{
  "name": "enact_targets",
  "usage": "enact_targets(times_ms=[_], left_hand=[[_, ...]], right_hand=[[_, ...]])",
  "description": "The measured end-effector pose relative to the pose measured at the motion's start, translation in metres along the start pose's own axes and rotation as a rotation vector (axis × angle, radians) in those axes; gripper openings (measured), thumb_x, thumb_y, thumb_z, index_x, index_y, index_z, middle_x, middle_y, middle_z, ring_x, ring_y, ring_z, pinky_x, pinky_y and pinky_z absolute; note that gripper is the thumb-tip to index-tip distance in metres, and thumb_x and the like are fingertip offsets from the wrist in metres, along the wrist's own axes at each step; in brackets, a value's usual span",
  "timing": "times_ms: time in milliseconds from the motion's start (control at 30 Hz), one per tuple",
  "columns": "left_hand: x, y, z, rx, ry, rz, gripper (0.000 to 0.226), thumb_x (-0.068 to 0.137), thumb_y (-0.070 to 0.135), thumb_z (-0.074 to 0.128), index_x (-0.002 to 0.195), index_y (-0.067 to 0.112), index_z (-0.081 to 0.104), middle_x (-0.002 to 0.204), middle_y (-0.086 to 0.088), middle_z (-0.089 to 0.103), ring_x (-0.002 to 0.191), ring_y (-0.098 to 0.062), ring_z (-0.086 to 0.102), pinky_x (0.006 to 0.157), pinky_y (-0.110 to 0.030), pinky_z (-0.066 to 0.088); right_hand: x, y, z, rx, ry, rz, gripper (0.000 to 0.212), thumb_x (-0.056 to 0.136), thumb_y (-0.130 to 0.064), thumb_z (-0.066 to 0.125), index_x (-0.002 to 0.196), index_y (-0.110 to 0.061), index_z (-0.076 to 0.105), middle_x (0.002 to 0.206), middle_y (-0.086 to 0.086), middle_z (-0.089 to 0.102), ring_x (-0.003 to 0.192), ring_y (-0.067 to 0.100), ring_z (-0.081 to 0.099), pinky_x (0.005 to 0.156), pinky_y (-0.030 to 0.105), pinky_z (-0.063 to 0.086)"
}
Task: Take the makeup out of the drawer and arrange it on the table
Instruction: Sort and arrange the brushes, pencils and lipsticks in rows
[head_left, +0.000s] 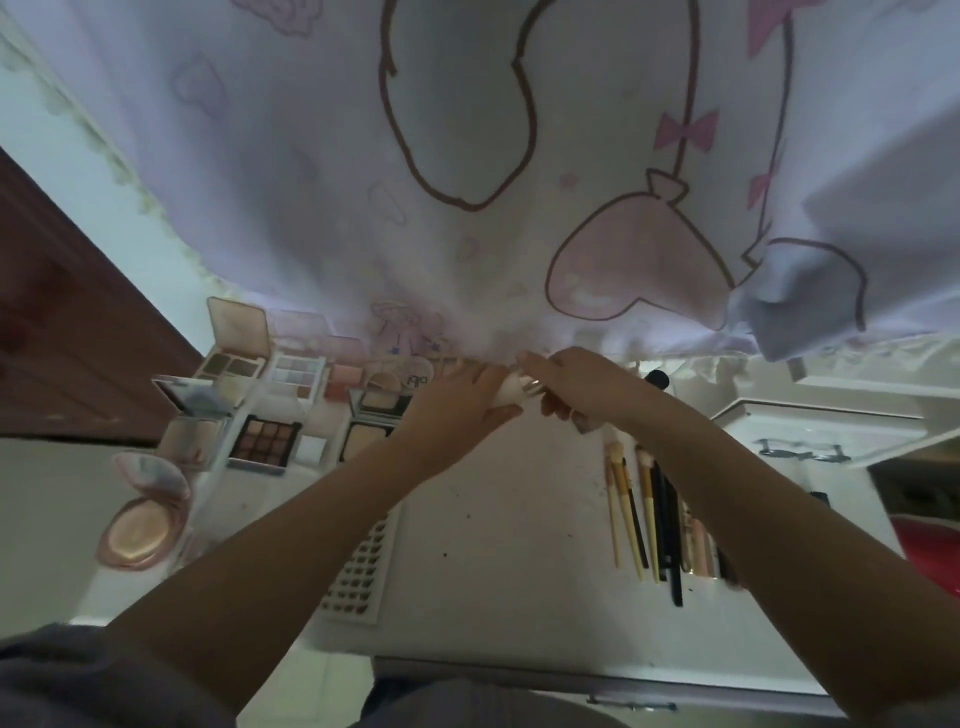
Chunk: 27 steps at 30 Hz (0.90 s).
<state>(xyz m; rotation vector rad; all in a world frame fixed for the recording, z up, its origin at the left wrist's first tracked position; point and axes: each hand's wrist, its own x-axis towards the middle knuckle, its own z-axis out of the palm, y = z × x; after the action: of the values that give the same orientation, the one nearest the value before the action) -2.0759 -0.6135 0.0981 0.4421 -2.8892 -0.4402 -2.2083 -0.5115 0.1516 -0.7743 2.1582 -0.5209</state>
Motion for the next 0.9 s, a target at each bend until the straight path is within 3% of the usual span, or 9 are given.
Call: enact_targets(times_ms=[167,300,367,467,600,667,833,900], left_hand=[[-0.014,0.0,-0.016,-0.199,-0.138,-0.039,0.043,0.092,0.042,0.051,0.126,0.016,0.044,0.114,-0.009,0.058,0.097,-0.028,0.056,0.07,-0.029,0.036],[-0.025,0.002,-0.024,-0.106,-0.128,0.002,0.038,0.092,0.041,0.05,0.116,0.012,0.046,0.112,-0.009,0.056,0.09,-0.023,0.052,0.066,-0.027,0.03],[-0.027,0.005,-0.03,-0.165,-0.157,0.002,0.038,0.093,0.041,0.05,0.118,0.013,0.046,0.11,-0.008,0.056,0.083,-0.019,0.048,0.066,-0.027,0.03],[-0.027,0.004,-0.043,-0.274,-0.205,-0.017,0.041,0.093,0.041,0.049,0.126,0.017,0.044,0.112,-0.007,0.058,0.092,-0.023,0.055,0.071,-0.029,0.038],[-0.027,0.008,-0.05,0.122,-0.053,0.119,0.048,0.094,0.047,0.042,0.13,0.017,0.043,0.12,-0.005,0.058,0.102,-0.025,0.056,0.079,-0.037,0.045],[-0.028,0.013,-0.051,0.144,0.004,0.152,0.048,0.095,0.048,0.04,0.127,0.014,0.047,0.115,-0.006,0.059,0.097,-0.025,0.058,0.076,-0.037,0.047],[-0.027,0.014,-0.068,-0.02,-0.068,0.097,0.04,0.093,0.046,0.044,0.121,0.017,0.049,0.104,-0.003,0.061,0.084,-0.019,0.056,0.07,-0.033,0.045],[-0.03,0.015,-0.074,-0.281,-0.158,0.021,0.033,0.095,0.041,0.045,0.116,0.017,0.052,0.097,-0.003,0.062,0.074,-0.012,0.056,0.062,-0.029,0.047]], right_hand=[[-0.017,-0.004,-0.003,0.085,-0.042,-0.07,0.043,0.095,-0.048,0.045,0.08,-0.011,0.062,0.051,-0.007,0.06,0.037,0.0,0.049,0.037,0.013,0.038],[-0.03,-0.001,0.004,0.175,-0.058,-0.119,0.026,0.095,-0.04,0.046,0.089,-0.018,0.058,0.069,-0.002,0.062,0.051,0.004,0.053,0.045,0.016,0.043],[-0.035,0.0,0.007,0.268,-0.051,-0.124,0.023,0.095,-0.038,0.05,0.09,-0.017,0.059,0.072,0.001,0.062,0.054,0.006,0.053,0.048,0.016,0.045],[-0.042,0.0,0.003,0.365,-0.074,-0.101,0.025,0.089,-0.04,0.059,0.091,-0.015,0.061,0.072,0.0,0.065,0.058,0.009,0.056,0.053,0.019,0.047],[-0.045,-0.008,0.003,0.475,-0.098,0.024,0.03,0.093,-0.039,0.044,0.081,-0.013,0.055,0.056,-0.002,0.056,0.042,0.008,0.045,0.04,0.019,0.034],[-0.045,-0.014,0.004,0.417,-0.037,0.01,0.029,0.096,-0.034,0.037,0.079,-0.014,0.048,0.056,-0.003,0.046,0.037,0.006,0.033,0.036,0.018,0.025],[-0.052,-0.018,0.003,0.311,-0.016,-0.105,0.02,0.094,-0.024,0.037,0.076,-0.015,0.041,0.059,-0.002,0.041,0.037,0.005,0.029,0.036,0.016,0.024],[-0.057,-0.017,0.004,0.224,0.027,-0.191,0.015,0.096,-0.025,0.038,0.087,-0.017,0.047,0.062,-0.003,0.042,0.04,0.004,0.032,0.035,0.016,0.026]])
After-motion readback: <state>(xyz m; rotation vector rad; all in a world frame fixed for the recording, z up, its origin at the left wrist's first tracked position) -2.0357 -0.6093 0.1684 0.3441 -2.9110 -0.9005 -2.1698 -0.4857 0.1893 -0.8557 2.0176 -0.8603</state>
